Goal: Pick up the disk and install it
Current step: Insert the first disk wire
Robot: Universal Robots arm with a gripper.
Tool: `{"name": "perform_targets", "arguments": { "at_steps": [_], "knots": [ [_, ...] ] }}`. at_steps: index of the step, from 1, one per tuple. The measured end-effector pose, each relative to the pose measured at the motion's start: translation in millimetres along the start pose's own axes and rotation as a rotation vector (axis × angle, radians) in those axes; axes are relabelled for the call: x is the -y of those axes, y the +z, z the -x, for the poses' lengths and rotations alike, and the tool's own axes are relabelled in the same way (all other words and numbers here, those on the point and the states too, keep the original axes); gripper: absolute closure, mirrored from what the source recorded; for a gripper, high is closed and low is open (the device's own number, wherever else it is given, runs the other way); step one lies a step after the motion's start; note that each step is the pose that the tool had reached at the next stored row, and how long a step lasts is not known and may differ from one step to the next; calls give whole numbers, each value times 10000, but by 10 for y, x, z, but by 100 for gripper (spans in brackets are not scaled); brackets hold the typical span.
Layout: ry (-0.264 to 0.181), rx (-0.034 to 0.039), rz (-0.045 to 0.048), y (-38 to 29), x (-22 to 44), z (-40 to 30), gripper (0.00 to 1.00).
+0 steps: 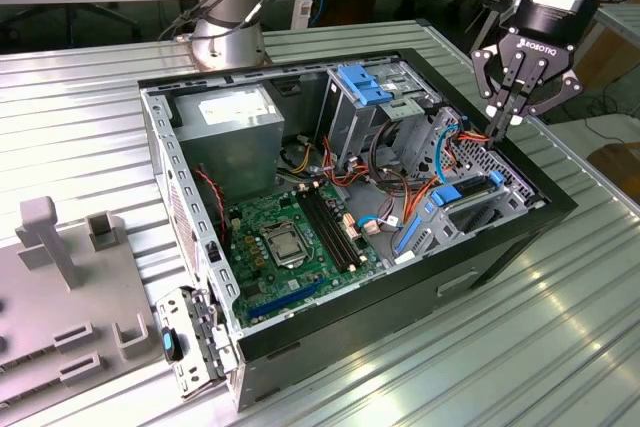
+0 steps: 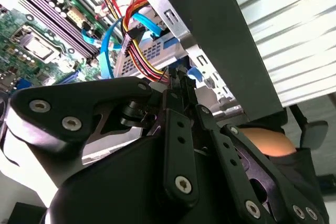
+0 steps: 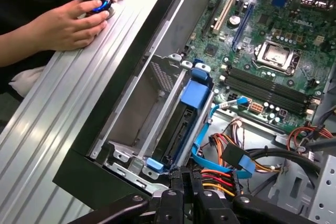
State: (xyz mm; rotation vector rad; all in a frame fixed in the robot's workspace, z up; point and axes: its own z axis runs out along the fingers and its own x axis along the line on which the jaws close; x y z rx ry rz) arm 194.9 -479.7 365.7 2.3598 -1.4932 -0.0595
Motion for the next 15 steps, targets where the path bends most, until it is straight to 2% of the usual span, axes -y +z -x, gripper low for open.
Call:
{"name": "perform_targets", "arguments": {
  "at_steps": [1,2,5,7,8,9,10,13,15],
  "knots": [
    [-35,193,-95,5,-7,-16,83],
    [-52,292,-143,10,-14,-31,83],
    [-73,410,-212,24,-34,-78,83],
    [-72,427,-257,28,-41,-93,83],
    [-59,418,-335,32,-48,-102,83],
    [-13,361,-545,37,-65,-104,83],
    [8,332,-636,42,-80,-100,83],
    [43,274,-765,57,-138,-74,83],
    [77,224,-881,61,-150,-68,83]
  ]
}}
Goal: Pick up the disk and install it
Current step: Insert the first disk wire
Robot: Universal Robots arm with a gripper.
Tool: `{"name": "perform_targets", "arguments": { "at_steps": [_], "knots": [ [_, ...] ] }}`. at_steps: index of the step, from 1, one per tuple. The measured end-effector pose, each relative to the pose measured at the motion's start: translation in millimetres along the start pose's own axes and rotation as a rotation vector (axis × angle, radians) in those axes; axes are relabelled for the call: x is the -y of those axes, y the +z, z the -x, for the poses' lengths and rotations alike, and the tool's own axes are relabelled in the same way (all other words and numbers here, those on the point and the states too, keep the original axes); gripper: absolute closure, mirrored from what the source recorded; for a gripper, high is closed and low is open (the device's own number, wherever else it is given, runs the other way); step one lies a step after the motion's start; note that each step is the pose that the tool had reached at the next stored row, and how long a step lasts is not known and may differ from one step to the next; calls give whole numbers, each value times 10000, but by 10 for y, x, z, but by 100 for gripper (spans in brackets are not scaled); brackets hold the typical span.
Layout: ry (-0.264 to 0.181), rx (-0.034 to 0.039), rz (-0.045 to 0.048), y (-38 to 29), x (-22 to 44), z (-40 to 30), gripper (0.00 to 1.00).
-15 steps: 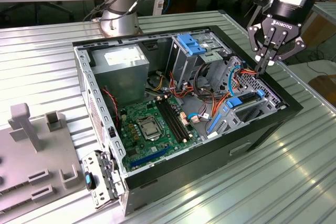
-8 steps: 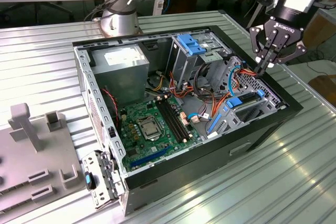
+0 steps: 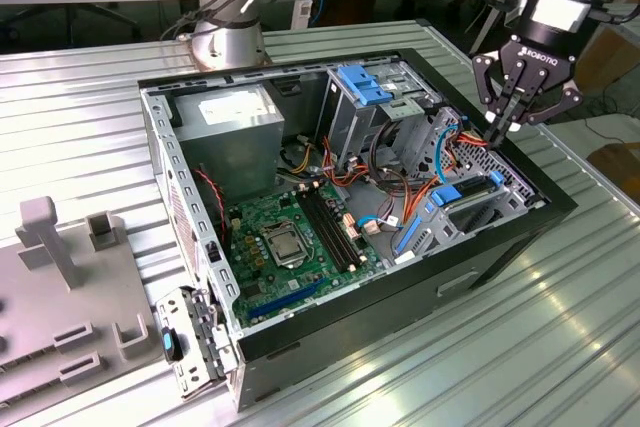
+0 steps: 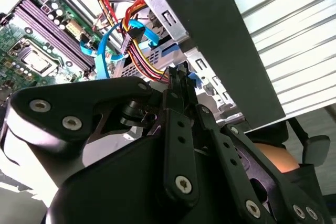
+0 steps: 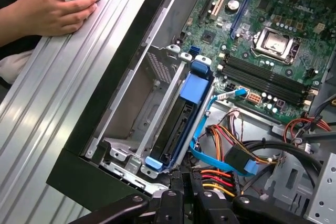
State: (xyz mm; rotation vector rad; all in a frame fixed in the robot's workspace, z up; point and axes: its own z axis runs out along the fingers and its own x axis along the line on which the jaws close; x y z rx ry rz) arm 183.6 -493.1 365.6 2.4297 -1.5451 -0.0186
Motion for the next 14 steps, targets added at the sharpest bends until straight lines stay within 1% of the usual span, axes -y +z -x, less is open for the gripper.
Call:
{"name": "perform_targets", "arguments": {
  "at_steps": [2,5,7,8,10,13,14],
  "knots": [
    [58,-81,-188,0,-1,1,83],
    [104,-144,-335,4,-22,11,83],
    [119,-171,-393,6,-36,18,83],
    [133,-192,-439,8,-52,26,83],
    [146,-207,-478,12,-70,35,83],
    [185,-250,-577,17,-105,52,83],
    [208,-268,-626,19,-109,53,83]
  ]
}}
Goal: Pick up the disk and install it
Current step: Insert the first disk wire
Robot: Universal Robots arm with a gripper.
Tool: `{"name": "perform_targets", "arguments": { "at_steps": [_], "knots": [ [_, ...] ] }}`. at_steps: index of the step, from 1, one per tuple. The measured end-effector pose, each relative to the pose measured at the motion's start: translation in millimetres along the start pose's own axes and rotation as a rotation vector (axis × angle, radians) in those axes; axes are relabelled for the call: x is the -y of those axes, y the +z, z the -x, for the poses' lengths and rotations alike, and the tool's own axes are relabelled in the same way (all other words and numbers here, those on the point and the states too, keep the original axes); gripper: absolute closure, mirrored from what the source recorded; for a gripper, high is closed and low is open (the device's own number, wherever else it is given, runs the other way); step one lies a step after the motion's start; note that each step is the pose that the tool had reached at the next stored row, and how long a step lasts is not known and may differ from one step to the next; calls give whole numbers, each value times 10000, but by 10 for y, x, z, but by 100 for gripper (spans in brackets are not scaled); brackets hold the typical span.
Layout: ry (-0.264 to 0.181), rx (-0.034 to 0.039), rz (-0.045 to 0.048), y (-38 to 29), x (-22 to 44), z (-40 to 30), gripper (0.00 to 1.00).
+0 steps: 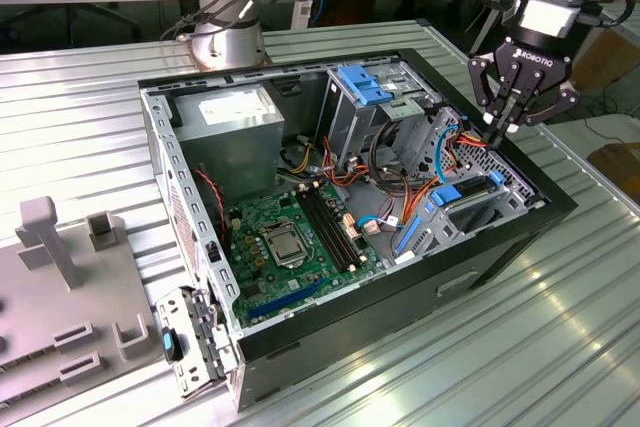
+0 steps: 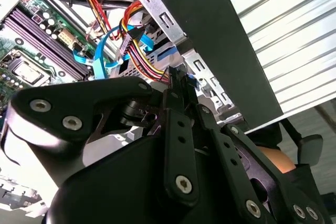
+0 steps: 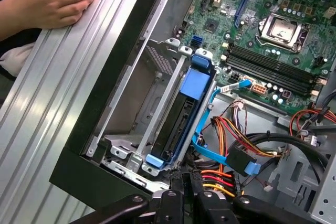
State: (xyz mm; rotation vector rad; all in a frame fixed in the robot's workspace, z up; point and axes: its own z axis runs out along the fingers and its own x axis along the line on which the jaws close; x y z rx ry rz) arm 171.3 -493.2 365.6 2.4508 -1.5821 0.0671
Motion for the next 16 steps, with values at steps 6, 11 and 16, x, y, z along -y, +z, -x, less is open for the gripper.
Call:
{"name": "perform_targets", "arguments": {
  "at_steps": [6,11,16],
  "knots": [
    [248,-27,-101,0,-2,2,83],
    [535,-11,-121,2,-10,6,83],
    [746,-4,-154,4,-36,18,83]
  ]
}}
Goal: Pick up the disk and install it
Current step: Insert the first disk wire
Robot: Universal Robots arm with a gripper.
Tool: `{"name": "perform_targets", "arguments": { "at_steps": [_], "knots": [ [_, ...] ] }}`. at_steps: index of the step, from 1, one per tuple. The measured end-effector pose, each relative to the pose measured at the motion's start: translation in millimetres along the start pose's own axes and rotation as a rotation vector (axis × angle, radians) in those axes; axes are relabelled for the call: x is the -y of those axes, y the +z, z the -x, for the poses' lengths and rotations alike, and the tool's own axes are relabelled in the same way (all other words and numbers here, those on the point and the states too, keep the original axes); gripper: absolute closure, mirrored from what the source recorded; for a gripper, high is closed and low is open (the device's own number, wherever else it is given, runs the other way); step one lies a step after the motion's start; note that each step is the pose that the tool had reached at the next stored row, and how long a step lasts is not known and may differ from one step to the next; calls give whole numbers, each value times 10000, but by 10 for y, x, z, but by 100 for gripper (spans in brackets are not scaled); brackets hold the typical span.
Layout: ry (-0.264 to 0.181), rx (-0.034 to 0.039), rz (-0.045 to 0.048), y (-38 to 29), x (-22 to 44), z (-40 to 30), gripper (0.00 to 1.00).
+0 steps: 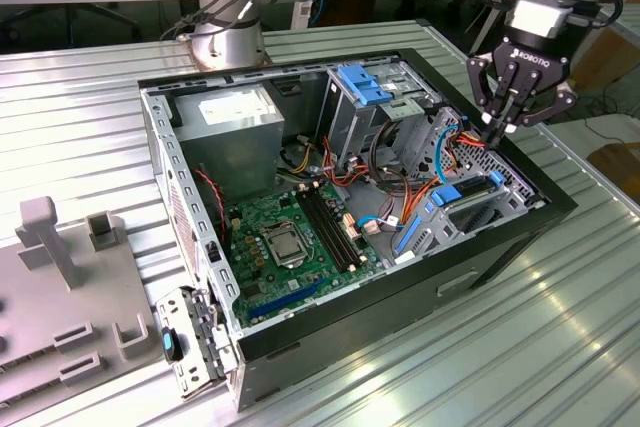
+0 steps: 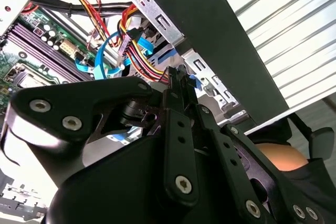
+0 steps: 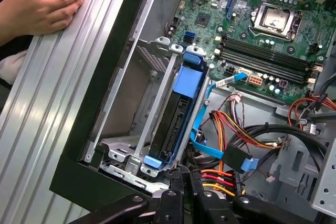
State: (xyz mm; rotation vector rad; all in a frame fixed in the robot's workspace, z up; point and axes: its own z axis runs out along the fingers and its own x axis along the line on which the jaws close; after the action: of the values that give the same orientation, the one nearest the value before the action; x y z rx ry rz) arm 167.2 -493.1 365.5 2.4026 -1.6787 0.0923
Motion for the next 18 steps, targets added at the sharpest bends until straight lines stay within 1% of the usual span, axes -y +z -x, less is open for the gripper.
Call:
{"name": "perform_targets", "arguments": {
  "at_steps": [7,13,14,17,18],
  "knots": [
    [149,-17,-70,4,-12,3,83],
    [253,-15,-90,12,-24,-2,83],
    [256,-15,-93,14,-31,-4,83],
    [263,-29,-132,19,-94,10,83],
    [269,-38,-158,22,-128,22,83]
  ]
}}
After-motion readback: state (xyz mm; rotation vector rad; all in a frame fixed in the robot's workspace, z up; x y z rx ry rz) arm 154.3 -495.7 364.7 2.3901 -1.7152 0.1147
